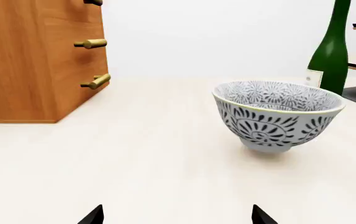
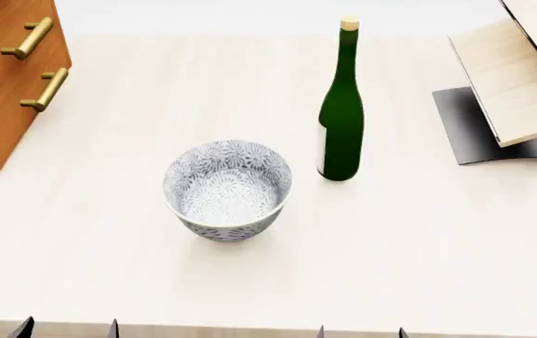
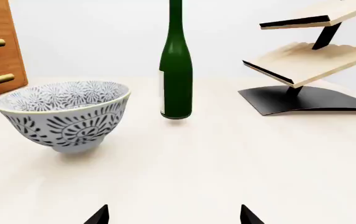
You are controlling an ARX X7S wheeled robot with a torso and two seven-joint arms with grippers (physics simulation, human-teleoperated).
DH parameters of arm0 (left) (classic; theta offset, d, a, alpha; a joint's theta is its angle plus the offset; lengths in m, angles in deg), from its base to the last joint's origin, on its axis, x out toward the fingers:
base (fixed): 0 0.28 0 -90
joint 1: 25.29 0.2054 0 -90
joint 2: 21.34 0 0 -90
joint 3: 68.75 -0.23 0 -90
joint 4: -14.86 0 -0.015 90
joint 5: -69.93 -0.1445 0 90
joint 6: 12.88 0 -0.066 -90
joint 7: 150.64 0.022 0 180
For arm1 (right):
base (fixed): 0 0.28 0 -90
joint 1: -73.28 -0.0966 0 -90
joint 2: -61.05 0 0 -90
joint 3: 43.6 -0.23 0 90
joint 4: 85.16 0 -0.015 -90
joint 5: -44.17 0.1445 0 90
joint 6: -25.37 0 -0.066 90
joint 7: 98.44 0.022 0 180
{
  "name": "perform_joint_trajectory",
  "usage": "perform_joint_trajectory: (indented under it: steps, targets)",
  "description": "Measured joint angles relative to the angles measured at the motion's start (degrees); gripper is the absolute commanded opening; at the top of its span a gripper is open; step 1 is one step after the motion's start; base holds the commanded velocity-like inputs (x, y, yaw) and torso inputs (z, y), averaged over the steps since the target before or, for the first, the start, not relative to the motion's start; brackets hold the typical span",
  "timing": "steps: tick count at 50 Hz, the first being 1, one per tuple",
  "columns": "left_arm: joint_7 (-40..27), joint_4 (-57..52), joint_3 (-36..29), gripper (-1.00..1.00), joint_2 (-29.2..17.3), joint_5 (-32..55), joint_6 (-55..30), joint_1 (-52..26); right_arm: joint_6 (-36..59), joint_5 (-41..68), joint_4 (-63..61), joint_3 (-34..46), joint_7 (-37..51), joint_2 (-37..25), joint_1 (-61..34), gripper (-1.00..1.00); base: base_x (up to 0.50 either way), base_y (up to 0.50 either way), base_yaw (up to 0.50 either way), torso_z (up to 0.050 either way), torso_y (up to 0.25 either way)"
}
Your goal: Put the wine bottle on the wine rack.
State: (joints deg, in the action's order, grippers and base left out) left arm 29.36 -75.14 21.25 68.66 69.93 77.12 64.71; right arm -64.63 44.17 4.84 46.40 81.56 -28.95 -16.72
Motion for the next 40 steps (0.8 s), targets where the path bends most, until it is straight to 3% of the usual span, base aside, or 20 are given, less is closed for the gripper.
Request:
perform_joint_trajectory:
  steps: [20, 34, 40]
  targets:
    - [-2.6, -2.1, -2.6, 1.0, -2.3, 2.4, -0.6, 0.7, 0.8, 2.4, -3.2, 2.6, 2.7, -2.4, 0.9, 1.0, 0.0, 0.0, 0.0, 0.0, 0.0]
    - [-5.0, -11.8, -4.3, 1.0, -4.1, 2.7, -1.9, 3.5, 1.8, 4.0, -13.4, 4.2, 4.3, -4.1, 4.0, 1.0, 0.0, 0.0, 0.0, 0.0, 0.0]
    - [-5.9, -16.2, -4.9, 1.0, -4.9, 2.0, 2.0, 5.6, -2.0, 3.1, -17.3, 4.9, 5.4, -4.7, 5.9, 1.0, 0.0, 0.0, 0.0, 0.0, 0.0]
